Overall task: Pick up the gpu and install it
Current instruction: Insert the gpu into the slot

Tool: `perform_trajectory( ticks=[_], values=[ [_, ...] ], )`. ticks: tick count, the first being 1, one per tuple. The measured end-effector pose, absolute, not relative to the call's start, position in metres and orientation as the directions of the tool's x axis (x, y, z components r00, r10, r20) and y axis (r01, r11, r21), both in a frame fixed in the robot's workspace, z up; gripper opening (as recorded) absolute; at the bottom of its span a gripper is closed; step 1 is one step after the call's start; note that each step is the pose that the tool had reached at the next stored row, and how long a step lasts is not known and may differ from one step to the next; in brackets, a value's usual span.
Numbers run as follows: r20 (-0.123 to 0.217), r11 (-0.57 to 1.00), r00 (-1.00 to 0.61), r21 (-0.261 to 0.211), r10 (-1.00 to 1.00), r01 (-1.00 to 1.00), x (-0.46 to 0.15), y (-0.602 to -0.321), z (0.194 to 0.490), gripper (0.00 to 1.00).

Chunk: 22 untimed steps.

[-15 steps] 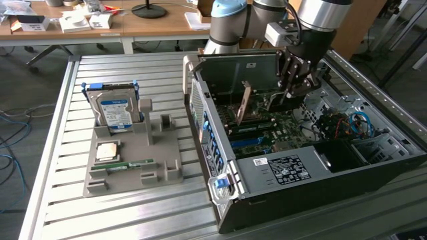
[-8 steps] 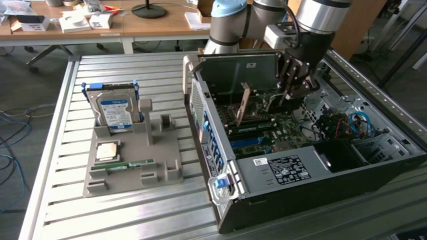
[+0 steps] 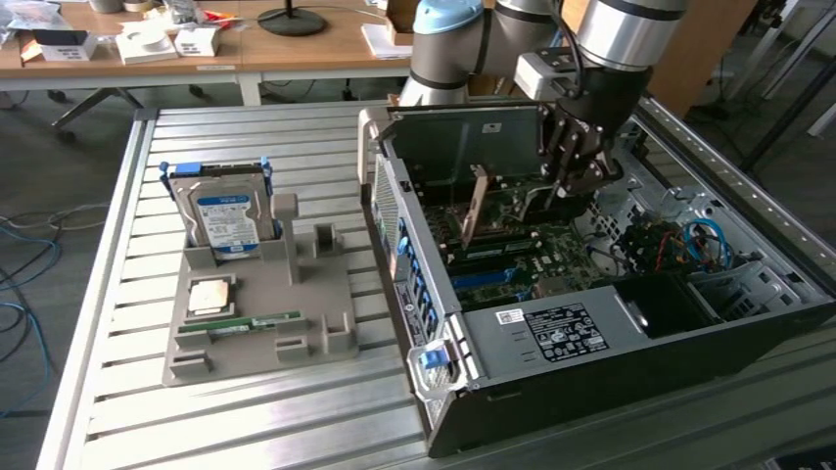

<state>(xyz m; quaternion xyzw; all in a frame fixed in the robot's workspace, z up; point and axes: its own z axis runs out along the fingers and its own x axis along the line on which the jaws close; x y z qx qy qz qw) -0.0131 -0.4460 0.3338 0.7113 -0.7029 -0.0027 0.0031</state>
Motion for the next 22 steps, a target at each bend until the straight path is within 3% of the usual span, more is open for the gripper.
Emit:
perform_trajectory(
  ticks=[22],
  values=[
    [0.0,0.003,-0.003,0.007,-1.0,-1.0,-0.018,-0.446,0.322,0.26]
  ],
)
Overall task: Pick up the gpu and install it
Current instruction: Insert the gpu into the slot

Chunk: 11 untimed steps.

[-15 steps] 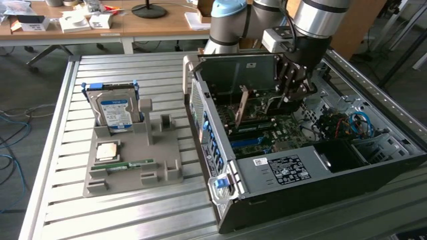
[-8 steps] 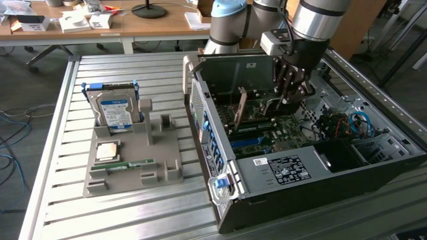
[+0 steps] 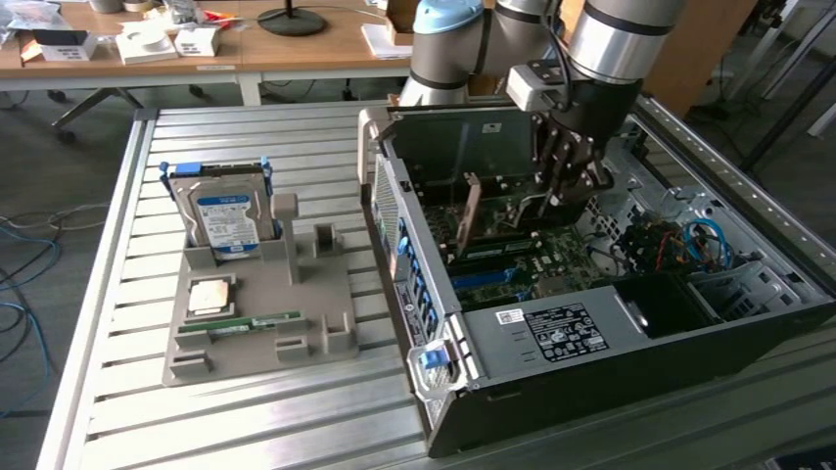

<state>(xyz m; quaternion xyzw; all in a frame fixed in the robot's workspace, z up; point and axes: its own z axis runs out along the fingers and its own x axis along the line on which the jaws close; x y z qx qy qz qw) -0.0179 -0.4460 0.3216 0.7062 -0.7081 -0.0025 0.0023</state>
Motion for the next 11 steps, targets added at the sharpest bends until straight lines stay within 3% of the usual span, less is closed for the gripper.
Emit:
perform_trajectory(
  ticks=[11],
  values=[
    [0.0,0.007,-0.007,0.007,-1.0,-1.0,-0.0195,-0.446,0.3149,0.26]
  ],
)
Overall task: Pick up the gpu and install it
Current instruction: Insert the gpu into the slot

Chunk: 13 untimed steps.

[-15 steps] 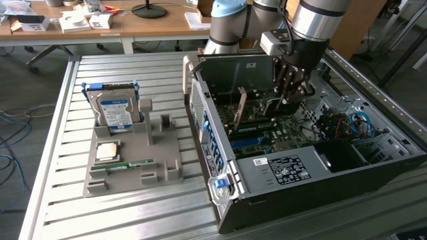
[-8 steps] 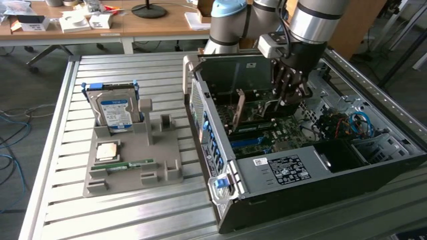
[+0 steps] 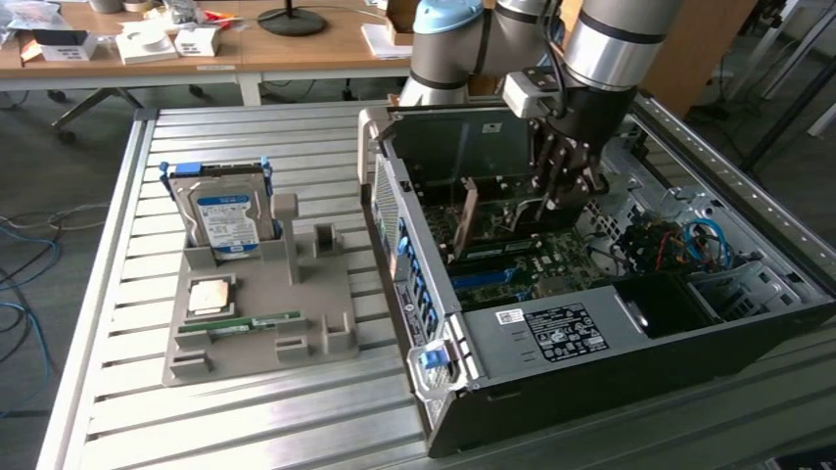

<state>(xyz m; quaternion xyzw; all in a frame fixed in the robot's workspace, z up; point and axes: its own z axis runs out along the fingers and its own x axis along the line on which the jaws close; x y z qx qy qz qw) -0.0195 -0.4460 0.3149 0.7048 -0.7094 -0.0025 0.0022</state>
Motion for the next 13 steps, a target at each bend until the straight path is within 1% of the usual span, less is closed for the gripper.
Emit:
perform_trajectory(
  ticks=[13],
  values=[
    [0.0,0.009,-0.009,0.007,-1.0,-1.0,-0.0203,-0.446,0.3091,0.26]
  ],
)
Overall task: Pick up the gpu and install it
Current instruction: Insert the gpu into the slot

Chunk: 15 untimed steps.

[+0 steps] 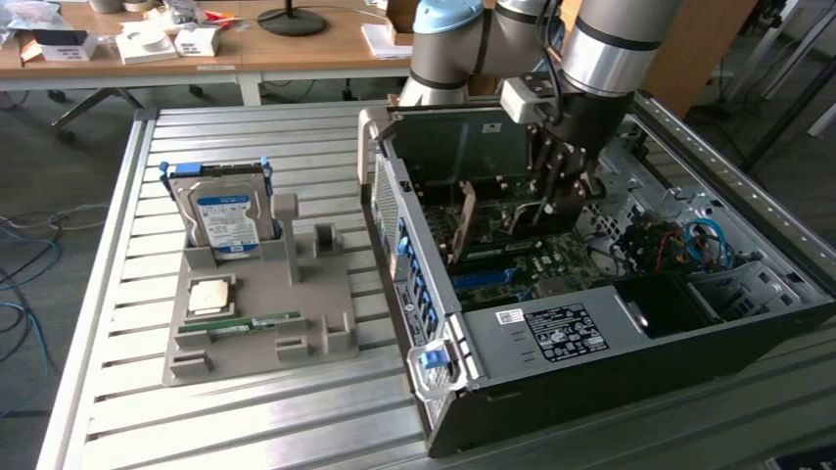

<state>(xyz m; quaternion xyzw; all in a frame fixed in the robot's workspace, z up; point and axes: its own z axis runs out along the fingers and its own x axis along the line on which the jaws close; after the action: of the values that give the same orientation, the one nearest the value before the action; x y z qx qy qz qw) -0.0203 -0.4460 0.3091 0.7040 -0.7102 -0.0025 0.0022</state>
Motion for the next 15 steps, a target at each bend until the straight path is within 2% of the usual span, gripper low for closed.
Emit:
perform_trajectory(
  ticks=[15],
  values=[
    [-0.001,0.009,-0.009,0.004,-1.0,-1.0,-0.027,-0.446,0.3035,0.26]
  ],
)
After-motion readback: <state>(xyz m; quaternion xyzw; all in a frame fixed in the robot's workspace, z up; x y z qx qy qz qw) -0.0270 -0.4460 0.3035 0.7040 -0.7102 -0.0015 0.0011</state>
